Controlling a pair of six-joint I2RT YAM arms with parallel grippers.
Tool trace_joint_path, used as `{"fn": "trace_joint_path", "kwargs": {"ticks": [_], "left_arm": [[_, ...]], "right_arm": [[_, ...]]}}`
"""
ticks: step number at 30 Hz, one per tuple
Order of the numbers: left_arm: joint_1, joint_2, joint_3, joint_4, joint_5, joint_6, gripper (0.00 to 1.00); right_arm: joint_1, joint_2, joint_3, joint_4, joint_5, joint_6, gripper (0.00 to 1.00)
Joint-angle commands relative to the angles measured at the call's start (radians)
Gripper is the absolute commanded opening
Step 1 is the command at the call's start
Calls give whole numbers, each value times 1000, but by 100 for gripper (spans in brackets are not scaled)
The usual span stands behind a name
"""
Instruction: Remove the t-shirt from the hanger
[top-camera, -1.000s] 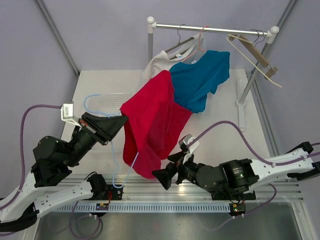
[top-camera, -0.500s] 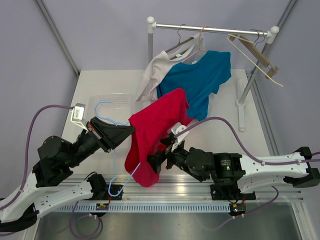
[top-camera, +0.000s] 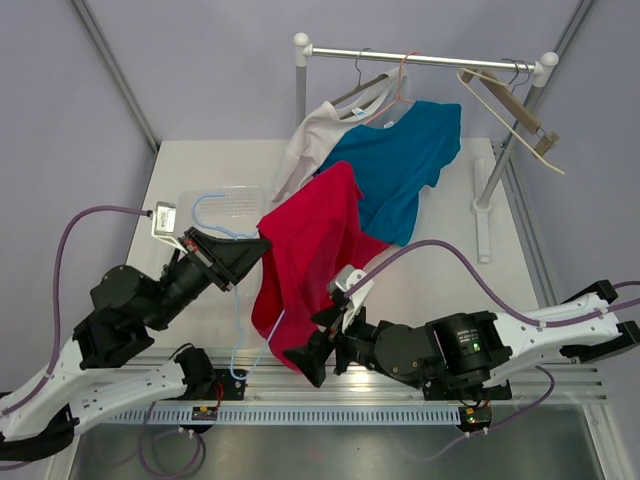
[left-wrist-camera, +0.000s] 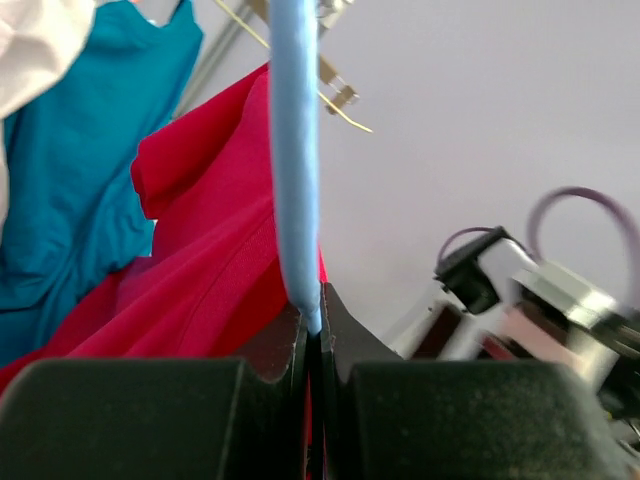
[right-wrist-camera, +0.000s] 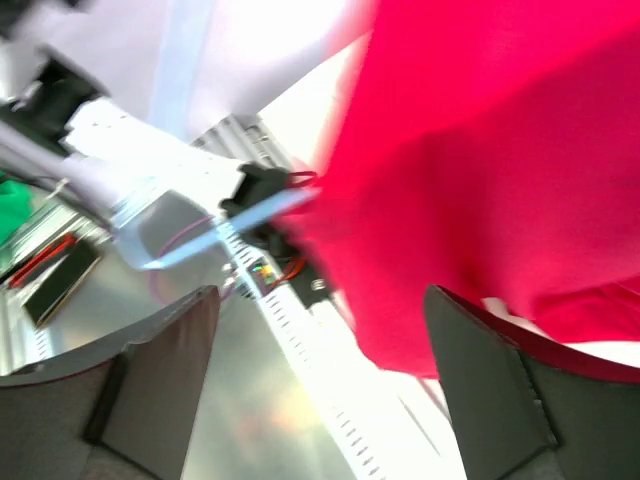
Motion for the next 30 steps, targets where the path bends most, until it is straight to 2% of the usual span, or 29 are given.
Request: {"fn": "trace_joint_path", "kwargs": {"ticks": [1, 3, 5, 7, 10, 11, 14, 17, 19, 21, 24, 26, 28, 30], "left_arm": [[1, 50, -2, 127, -116, 25, 0], [1, 60, -7, 159, -139, 25, 0], [1, 67, -5, 176, -153, 24, 0], [1, 69, -2, 185, -164, 22, 0], [1, 78, -7, 207, -175, 2, 0], [1, 87, -7, 208, -173, -7, 0], [0, 98, -2, 213, -165, -4, 0], [-1, 69, -7, 212, -191, 10, 0], [-1, 63, 4, 205, -176, 23, 0], [-1, 48, 7, 189, -156, 28, 0], [-1, 31, 16, 167, -124, 31, 0], [0, 26, 27, 166, -64, 28, 0], [-1, 26, 38, 161, -34, 13, 0], [-1, 20, 38, 162, -30, 4, 0]], "right_arm": [[69, 56, 132, -78, 104, -17, 87], [80, 97, 189, -92, 118, -28, 79], [87, 117, 209, -95, 156, -30, 63], [87, 120, 203, -46, 150, -43, 42], [81, 152, 184, 124, 177, -127, 45], [72, 192, 213, 125, 185, -134, 58], [19, 249, 246, 125, 161, -131, 70], [-32, 240, 211, 178, 61, -106, 68], [-66, 241, 210, 171, -61, -82, 65], [-87, 257, 223, 163, -123, -85, 66], [-112, 271, 232, 132, -129, -82, 70], [-140, 268, 215, 146, -186, -88, 70], [-173, 275, 219, 155, -267, -89, 66], [-175, 307, 249, 145, -261, -100, 63]]}}
